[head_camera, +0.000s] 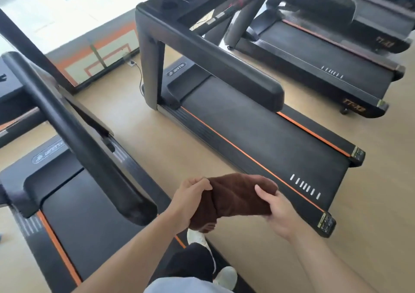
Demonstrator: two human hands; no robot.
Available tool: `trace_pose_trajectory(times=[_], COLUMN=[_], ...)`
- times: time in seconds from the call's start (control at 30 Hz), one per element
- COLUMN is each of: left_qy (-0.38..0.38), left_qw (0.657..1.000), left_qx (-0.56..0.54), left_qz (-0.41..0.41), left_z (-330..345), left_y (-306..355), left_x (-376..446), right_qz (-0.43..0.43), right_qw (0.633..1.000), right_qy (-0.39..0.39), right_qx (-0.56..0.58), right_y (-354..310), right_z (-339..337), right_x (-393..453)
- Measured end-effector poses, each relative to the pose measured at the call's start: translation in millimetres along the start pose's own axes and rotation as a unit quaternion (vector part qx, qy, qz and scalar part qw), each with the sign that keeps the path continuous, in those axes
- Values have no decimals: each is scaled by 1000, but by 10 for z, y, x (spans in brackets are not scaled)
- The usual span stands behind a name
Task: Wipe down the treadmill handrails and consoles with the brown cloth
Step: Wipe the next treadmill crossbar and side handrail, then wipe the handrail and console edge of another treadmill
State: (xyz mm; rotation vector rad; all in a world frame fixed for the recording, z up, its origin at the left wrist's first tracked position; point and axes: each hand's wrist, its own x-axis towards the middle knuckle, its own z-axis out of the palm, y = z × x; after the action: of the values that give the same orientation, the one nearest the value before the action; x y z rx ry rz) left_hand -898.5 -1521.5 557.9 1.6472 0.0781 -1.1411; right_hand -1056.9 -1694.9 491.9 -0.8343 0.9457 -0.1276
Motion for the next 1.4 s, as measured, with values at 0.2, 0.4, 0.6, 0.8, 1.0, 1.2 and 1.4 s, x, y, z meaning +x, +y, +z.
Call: trace_pose_trajectory(times=[0.2, 0.4, 0.6, 0.8, 1.0, 1.2, 1.4], left_qy=[49, -21, 2, 5, 171, 277, 327], left_qw=[997, 997, 996, 988, 971, 944, 897], left_qx=[8, 28, 88, 68, 81, -163, -288], left_qz=[-62, -68, 34, 137, 149, -71, -75], left_z=[-12, 55, 201, 790, 1465, 2390, 2635], left_y=[136, 393, 772, 1428, 2148, 2265, 2483], left_x=[526, 914, 1318, 1830, 2441, 2835, 3290], right_qz=[-74, -144, -192, -243, -189, 87, 66], right_qw=[991, 973, 951, 940, 888, 810, 832], right_qy=[63, 53, 55, 27, 18, -198, -250], right_qx=[-95, -174, -237, -239, -418, -544, -491], right_y=[-761, -1398, -1963, -2965, -3935, -3662, -3521], right_z=[229, 489, 434, 141, -273, -53, 304], right_x=[300, 469, 912, 1572, 2652, 3271, 3639])
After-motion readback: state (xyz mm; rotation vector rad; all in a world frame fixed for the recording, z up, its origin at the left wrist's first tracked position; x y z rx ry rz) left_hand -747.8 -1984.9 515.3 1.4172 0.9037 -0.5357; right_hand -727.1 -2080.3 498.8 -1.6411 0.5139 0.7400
